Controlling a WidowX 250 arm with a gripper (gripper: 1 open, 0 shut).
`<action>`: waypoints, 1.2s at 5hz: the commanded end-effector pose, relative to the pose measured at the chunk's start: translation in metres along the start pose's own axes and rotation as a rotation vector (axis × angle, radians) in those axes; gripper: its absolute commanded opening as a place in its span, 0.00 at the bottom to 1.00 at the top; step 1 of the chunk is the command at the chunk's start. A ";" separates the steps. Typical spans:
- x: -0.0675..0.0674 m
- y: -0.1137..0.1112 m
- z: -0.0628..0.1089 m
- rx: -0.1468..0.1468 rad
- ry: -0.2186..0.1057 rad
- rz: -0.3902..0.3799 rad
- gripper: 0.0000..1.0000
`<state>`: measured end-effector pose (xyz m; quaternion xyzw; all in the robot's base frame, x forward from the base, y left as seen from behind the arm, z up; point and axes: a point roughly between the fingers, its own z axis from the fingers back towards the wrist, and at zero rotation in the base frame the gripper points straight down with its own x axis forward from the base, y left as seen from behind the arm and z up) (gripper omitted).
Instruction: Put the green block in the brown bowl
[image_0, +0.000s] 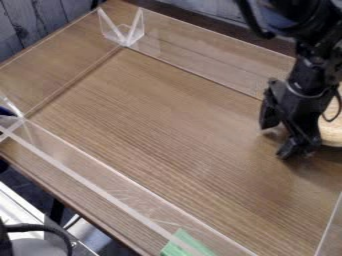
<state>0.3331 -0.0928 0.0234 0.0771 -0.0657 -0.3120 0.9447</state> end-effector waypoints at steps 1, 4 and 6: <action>0.027 0.003 0.010 0.036 -0.029 0.003 1.00; 0.050 0.014 0.019 0.107 -0.053 0.097 1.00; 0.053 0.018 0.023 0.102 -0.069 0.129 0.00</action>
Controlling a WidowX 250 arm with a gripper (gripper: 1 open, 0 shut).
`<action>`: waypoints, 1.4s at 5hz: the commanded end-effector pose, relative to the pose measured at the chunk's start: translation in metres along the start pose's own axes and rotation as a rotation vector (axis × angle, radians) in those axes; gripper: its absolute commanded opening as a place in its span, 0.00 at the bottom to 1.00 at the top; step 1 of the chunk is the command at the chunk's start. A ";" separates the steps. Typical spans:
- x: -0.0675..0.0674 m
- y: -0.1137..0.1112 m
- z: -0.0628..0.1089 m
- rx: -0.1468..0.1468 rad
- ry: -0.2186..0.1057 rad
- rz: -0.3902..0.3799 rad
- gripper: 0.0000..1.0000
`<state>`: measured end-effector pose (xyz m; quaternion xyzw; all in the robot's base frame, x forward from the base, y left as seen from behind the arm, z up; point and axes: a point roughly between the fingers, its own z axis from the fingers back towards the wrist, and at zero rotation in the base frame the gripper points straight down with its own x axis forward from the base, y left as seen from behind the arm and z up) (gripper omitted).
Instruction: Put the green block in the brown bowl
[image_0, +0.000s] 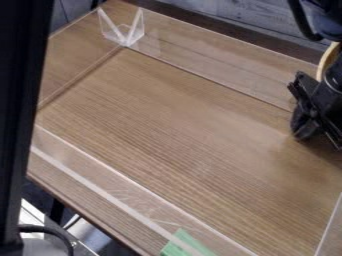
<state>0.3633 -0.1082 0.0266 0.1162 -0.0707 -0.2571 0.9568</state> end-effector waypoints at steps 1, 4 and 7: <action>0.022 0.016 0.031 0.004 -0.097 0.017 0.00; 0.004 0.008 0.039 0.045 -0.053 -0.007 0.00; 0.000 0.000 0.026 0.056 -0.105 0.075 0.00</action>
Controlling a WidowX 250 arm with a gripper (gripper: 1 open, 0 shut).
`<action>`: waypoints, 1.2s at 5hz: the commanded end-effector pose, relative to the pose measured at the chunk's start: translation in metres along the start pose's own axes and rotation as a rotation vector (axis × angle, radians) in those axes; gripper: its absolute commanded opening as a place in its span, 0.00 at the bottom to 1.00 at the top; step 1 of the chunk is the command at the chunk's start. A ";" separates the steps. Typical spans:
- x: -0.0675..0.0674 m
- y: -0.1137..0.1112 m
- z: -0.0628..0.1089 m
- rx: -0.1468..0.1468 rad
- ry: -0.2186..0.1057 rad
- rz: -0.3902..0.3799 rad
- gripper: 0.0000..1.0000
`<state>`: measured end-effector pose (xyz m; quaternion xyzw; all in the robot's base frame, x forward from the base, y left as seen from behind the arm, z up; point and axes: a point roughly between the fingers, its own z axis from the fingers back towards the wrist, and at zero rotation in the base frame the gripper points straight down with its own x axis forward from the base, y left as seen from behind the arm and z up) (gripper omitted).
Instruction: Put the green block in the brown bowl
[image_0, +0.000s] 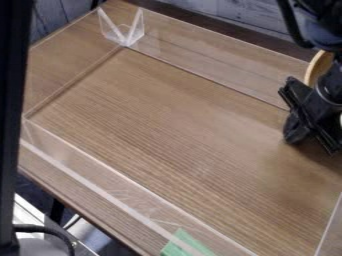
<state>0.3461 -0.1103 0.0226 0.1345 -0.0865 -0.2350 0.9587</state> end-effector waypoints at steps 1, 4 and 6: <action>0.013 0.017 0.021 0.016 -0.134 0.055 0.00; 0.018 0.022 0.028 0.040 -0.175 0.176 0.00; 0.022 0.023 0.014 0.002 -0.165 0.221 1.00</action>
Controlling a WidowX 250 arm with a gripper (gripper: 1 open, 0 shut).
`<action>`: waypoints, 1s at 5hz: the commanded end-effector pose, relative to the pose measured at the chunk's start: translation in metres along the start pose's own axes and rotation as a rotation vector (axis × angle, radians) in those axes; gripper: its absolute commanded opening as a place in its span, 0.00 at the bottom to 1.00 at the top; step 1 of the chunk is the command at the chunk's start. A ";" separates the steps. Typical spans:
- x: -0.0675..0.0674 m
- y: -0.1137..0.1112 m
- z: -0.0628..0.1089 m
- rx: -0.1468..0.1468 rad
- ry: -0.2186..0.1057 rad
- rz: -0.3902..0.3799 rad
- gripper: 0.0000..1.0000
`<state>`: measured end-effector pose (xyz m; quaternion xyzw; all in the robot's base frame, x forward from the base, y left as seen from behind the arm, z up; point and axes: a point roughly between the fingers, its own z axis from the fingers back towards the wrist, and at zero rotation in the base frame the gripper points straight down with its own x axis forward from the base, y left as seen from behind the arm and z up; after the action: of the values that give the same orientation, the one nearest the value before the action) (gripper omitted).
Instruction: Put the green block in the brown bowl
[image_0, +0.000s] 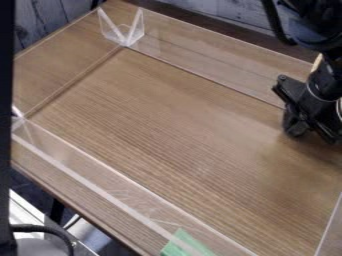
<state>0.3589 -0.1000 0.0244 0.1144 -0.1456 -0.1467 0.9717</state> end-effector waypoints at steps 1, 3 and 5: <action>0.018 0.007 0.018 -0.003 -0.045 0.040 0.00; 0.018 0.010 0.022 -0.001 -0.001 0.061 0.00; 0.006 -0.003 0.012 -0.020 -0.032 0.071 0.00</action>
<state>0.3539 -0.1021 0.0217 0.1066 -0.1388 -0.1200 0.9772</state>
